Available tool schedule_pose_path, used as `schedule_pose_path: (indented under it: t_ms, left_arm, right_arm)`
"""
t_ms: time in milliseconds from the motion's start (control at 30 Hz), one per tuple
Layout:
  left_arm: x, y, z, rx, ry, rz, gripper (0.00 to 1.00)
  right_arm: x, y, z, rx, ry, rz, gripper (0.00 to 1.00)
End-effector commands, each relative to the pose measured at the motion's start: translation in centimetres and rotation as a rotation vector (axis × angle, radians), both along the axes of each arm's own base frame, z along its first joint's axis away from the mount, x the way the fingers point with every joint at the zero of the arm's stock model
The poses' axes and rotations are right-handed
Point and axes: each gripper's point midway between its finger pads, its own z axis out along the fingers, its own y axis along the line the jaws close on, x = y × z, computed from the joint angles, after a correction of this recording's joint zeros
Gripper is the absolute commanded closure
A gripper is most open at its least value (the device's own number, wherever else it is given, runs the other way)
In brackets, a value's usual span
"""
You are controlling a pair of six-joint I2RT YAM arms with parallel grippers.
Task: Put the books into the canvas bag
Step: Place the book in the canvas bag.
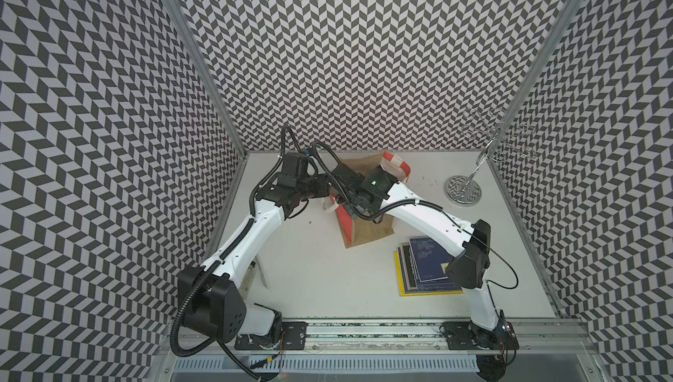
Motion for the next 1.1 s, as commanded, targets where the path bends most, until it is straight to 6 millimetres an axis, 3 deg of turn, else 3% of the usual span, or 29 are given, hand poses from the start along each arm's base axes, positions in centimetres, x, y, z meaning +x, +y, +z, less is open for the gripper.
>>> schedule_pose_path:
  t_ms: [0,67,167,467,600,733,900,1067]
  left_arm:
    - [0.0,1.1,1.6,-0.004,-0.048,0.032,1.00]
    - [-0.1,1.1,1.7,-0.005,-0.051,0.031,1.00]
    - [0.0,1.2,1.7,-0.005,-0.053,0.033,1.00]
    - [0.0,1.4,1.6,-0.011,-0.051,0.039,1.00]
    - [0.0,1.4,1.5,-0.010,-0.051,0.040,1.00]
    - [-0.1,1.4,1.5,-0.008,-0.050,0.042,1.00]
    - [0.0,1.5,1.4,-0.003,-0.050,0.047,1.00]
    - [0.0,1.4,1.3,-0.008,-0.045,0.042,1.00]
  right_arm:
    - [0.8,-1.2,-1.2,-0.050,0.014,-0.030,0.84]
    - [0.7,-0.7,-0.7,-0.021,0.019,-0.017,0.66]
    - [0.7,-0.3,0.2,0.006,0.006,-0.009,0.52]
    - [0.5,1.5,3.4,0.149,-0.020,0.061,0.43]
    - [1.9,-0.2,5.6,0.200,-0.068,0.019,0.34]
    - [4.6,-3.5,6.4,0.269,-0.096,-0.043,0.28]
    - [5.7,-4.7,4.2,0.334,-0.021,-0.024,0.26]
    - [6.4,-4.3,1.0,0.354,0.078,-0.008,0.23]
